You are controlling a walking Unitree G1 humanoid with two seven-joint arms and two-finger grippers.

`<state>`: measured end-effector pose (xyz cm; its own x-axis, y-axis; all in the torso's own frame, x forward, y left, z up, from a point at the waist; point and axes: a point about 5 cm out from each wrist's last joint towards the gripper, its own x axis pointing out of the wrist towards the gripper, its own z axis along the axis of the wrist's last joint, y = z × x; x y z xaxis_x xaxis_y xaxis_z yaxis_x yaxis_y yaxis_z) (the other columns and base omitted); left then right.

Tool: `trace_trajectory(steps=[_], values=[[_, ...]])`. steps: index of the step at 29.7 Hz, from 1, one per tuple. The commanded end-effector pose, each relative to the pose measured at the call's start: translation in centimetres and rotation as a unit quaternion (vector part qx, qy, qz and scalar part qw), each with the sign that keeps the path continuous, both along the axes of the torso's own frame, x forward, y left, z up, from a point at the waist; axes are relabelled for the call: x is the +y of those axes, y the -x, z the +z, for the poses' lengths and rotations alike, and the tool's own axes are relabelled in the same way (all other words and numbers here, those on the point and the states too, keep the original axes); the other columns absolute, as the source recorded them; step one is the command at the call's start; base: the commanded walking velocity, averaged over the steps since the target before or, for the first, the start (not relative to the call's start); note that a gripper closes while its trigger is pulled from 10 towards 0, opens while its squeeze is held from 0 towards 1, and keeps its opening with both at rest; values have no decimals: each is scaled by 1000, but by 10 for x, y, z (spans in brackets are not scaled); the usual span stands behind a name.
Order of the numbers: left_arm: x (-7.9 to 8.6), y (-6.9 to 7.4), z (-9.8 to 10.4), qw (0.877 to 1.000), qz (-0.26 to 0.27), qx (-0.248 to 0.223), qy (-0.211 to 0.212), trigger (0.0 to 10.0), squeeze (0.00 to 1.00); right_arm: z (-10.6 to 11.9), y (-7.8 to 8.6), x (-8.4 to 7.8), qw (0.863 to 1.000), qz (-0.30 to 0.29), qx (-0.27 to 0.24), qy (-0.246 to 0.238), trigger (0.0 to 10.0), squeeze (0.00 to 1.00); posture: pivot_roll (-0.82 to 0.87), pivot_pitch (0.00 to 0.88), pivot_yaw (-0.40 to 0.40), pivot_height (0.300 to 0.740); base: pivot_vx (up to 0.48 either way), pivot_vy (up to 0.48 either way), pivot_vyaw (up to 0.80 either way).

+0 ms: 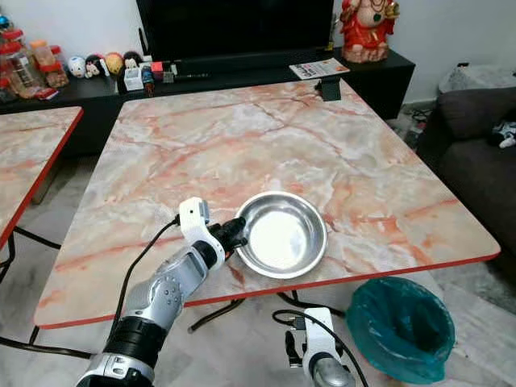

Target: Setting the table

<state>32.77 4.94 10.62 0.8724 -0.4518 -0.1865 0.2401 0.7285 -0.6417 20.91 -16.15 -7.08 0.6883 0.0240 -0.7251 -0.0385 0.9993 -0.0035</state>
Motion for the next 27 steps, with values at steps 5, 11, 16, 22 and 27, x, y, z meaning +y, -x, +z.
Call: trace_trajectory(steps=[5, 11, 16, 22, 27], values=[[-53, -12, 44, 997, -38, -11, 62, 10000, 0, -1, 2, 0, 1000, -8, 4, -4, 10000, 0, -12, 0, 73, 736, 0, 0, 0], [-66, -13, 59, 995, -53, -10, 86, 10000, 0, -1, 2, 0, 1000, -11, 4, -5, 10000, 0, -7, 0, 71, 736, 0, 0, 0], [-75, -12, 71, 992, -70, -17, 102, 10000, 0, -1, 1, 1, 1000, -11, 4, -6, 10000, 0, 1, 0, 72, 736, 0, 0, 0], [-79, -12, 79, 991, -74, -22, 108, 10000, 0, -1, 0, 2, 1000, -13, 4, -8, 10000, 0, 1, 0, 75, 736, 0, 0, 0], [-82, -13, 86, 990, -76, -26, 115, 10000, 0, 0, -1, 3, 1000, -14, 3, -9, 10000, 0, 1, 0, 79, 736, 0, 0, 0]])
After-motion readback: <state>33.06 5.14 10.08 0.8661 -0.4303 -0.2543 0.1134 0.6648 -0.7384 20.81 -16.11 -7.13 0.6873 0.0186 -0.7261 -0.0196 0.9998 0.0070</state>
